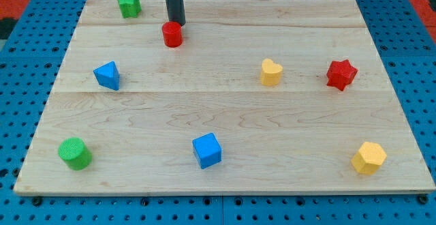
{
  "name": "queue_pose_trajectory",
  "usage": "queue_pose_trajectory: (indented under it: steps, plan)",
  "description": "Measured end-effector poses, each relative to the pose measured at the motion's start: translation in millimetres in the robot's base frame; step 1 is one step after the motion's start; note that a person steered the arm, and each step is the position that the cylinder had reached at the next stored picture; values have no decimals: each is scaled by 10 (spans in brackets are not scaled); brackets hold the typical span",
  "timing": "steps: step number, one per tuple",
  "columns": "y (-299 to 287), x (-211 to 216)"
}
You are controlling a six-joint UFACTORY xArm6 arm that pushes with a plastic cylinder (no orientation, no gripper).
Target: Place the red circle at the center of the board
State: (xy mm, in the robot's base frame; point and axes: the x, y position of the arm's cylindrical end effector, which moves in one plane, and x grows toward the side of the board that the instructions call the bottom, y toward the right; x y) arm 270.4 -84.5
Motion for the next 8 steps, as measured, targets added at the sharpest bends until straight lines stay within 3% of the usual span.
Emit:
queue_pose_trajectory:
  steps: [1, 2, 3, 4, 6, 8]
  plan:
    - [-417, 24]
    - [-403, 410]
    - [210, 558]
    - [-23, 342]
    - [664, 268]
    - [799, 282]
